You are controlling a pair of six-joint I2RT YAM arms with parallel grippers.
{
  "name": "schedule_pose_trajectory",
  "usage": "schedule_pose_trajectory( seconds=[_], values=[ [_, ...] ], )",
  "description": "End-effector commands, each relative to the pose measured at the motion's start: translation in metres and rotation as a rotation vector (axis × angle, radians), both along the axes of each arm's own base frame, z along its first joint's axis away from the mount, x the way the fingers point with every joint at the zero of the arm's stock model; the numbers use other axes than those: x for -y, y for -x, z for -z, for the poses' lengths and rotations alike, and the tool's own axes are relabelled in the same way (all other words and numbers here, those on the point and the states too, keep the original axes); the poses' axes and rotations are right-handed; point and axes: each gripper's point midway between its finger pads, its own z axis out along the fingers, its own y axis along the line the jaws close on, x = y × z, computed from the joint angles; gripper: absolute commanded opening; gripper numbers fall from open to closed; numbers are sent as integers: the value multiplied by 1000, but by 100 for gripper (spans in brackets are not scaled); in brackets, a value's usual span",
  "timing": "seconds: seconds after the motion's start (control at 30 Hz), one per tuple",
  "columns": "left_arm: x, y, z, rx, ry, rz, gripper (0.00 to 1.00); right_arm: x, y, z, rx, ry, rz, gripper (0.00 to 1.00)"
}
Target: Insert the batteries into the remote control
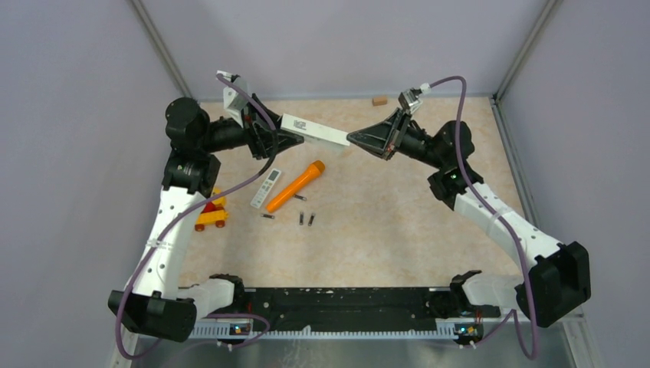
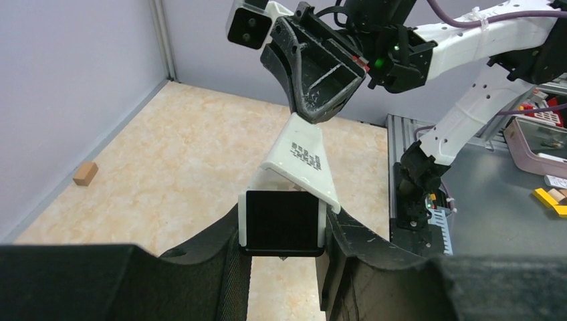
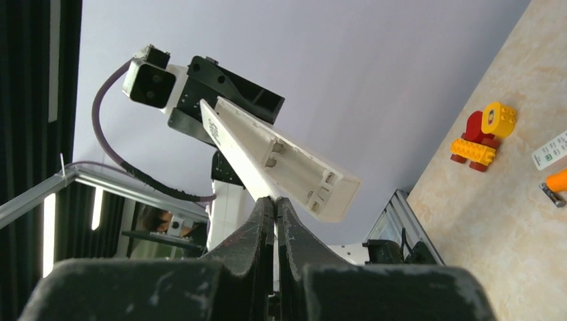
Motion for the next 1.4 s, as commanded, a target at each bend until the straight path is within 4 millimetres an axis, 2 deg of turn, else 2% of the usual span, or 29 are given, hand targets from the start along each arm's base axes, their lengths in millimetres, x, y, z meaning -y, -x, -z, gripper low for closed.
schedule_pose_trajectory(
  seconds=[0.0, 0.23, 0.43, 0.5, 0.6, 0.77, 1.0, 1.13, 1.27, 1.3, 1.33, 1.37],
  values=[
    [-3, -1, 3, 20, -15, -41, 0, 13, 2, -27, 81, -91, 52, 0],
    [-10, -13, 30, -58, -26, -158, 0, 37, -20, -22, 73, -97, 226, 0],
    [-13, -19, 65, -167, -27, -217, 0, 58, -49, 10, 50, 58, 424, 0],
    [-13, -18, 72, -187, -29, -214, 0, 67, -58, 28, 35, 131, 490, 0],
    [-13, -15, 75, -203, -23, -204, 0, 79, -72, 66, -2, 268, 580, 0],
    [-9, -9, 62, -174, 6, -167, 0, 107, -86, 152, -91, 528, 703, 0],
    [-6, -7, 62, -188, 7, -125, 0, 144, -77, 261, -224, 729, 741, 0],
    [-5, -5, 62, -192, 9, -118, 0, 164, -67, 301, -289, 852, 753, 0],
    [-4, 0, 61, -190, 13, -92, 0, 182, -57, 319, -321, 973, 777, 0],
    [-3, 2, 60, -184, 15, -81, 0, 187, -55, 321, -332, 1000, 789, 3],
    [-3, 3, 59, -180, 15, -75, 0, 191, -54, 321, -340, 1020, 802, 13],
    [-3, 4, 60, -178, 15, -72, 0, 196, -52, 321, -350, 1039, 816, 28]
  ],
)
